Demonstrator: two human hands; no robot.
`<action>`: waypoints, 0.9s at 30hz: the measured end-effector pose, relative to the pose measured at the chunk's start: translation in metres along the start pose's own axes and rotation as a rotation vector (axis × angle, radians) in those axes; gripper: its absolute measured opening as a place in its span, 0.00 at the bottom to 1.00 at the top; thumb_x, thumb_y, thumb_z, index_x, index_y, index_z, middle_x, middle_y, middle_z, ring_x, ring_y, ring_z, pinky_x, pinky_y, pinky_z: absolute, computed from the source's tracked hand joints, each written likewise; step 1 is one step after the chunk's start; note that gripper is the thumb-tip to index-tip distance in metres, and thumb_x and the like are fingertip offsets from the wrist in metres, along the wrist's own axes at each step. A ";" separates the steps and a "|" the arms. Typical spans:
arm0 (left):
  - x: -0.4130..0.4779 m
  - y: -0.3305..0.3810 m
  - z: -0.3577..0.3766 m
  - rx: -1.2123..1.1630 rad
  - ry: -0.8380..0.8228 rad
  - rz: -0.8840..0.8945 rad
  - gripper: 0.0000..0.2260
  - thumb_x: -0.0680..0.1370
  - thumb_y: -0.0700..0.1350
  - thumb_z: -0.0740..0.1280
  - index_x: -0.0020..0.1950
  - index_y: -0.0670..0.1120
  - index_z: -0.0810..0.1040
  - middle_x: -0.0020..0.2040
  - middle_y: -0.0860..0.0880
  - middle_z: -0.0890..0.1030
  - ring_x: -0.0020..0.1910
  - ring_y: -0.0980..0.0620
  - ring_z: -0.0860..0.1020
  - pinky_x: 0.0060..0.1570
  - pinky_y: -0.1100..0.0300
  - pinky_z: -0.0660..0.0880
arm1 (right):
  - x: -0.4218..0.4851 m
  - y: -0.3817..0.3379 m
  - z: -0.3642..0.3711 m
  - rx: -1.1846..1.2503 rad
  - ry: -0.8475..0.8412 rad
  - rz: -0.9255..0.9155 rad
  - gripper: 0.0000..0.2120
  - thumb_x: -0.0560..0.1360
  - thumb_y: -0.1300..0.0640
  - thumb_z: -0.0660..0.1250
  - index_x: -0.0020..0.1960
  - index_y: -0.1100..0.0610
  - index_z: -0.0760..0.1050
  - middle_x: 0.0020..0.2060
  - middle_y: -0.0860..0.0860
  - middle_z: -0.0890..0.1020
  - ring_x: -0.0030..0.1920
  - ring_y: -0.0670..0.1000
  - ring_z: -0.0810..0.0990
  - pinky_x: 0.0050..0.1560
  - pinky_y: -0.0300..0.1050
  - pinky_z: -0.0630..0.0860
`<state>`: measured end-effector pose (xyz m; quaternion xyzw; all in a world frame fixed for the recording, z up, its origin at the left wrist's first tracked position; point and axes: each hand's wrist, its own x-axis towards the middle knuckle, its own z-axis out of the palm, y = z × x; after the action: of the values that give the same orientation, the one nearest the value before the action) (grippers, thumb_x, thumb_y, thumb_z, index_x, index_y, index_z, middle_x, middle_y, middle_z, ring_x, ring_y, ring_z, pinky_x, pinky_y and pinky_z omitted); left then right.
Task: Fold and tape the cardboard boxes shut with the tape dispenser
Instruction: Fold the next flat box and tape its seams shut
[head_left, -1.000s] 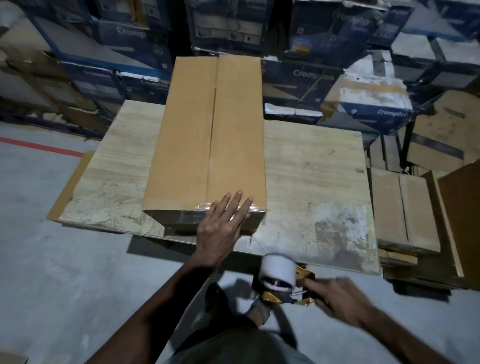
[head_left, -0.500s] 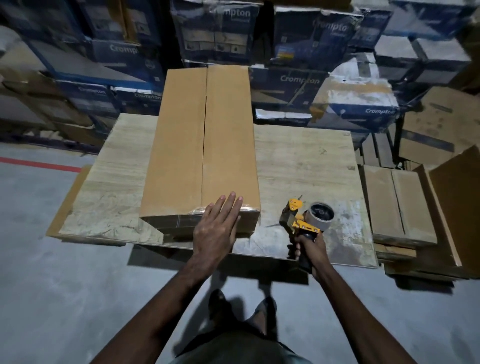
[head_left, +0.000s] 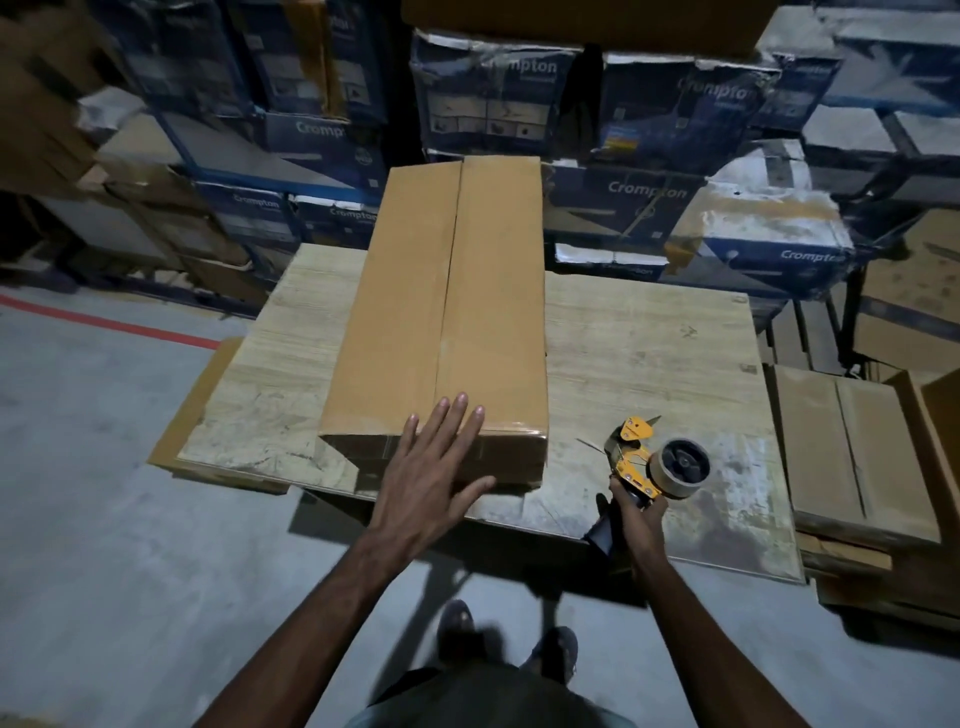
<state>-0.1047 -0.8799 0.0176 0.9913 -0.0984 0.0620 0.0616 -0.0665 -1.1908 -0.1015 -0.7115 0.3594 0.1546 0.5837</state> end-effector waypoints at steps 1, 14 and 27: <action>-0.005 -0.009 -0.007 -0.036 -0.016 -0.031 0.38 0.83 0.70 0.52 0.86 0.53 0.44 0.85 0.50 0.45 0.84 0.52 0.42 0.81 0.46 0.40 | -0.012 -0.001 -0.003 -0.076 0.067 -0.011 0.37 0.78 0.41 0.72 0.77 0.55 0.59 0.68 0.57 0.75 0.69 0.64 0.74 0.68 0.61 0.71; -0.035 -0.187 -0.081 -0.372 -0.135 -0.175 0.40 0.76 0.27 0.71 0.73 0.69 0.73 0.69 0.58 0.80 0.61 0.58 0.81 0.54 0.52 0.83 | -0.064 -0.167 -0.011 -1.129 -0.200 -1.300 0.36 0.78 0.53 0.73 0.78 0.33 0.60 0.62 0.38 0.76 0.44 0.41 0.79 0.36 0.45 0.80; -0.015 -0.180 -0.062 -0.564 -0.045 -0.100 0.25 0.68 0.46 0.80 0.65 0.54 0.84 0.53 0.56 0.86 0.50 0.64 0.83 0.51 0.64 0.82 | -0.061 -0.178 0.019 -1.394 -0.369 -1.423 0.45 0.76 0.36 0.71 0.80 0.28 0.42 0.57 0.39 0.83 0.44 0.43 0.81 0.39 0.43 0.78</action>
<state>-0.0895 -0.6933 0.0569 0.9398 -0.0643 0.0071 0.3355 0.0186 -1.1421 0.0606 -0.9076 -0.4143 0.0537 0.0412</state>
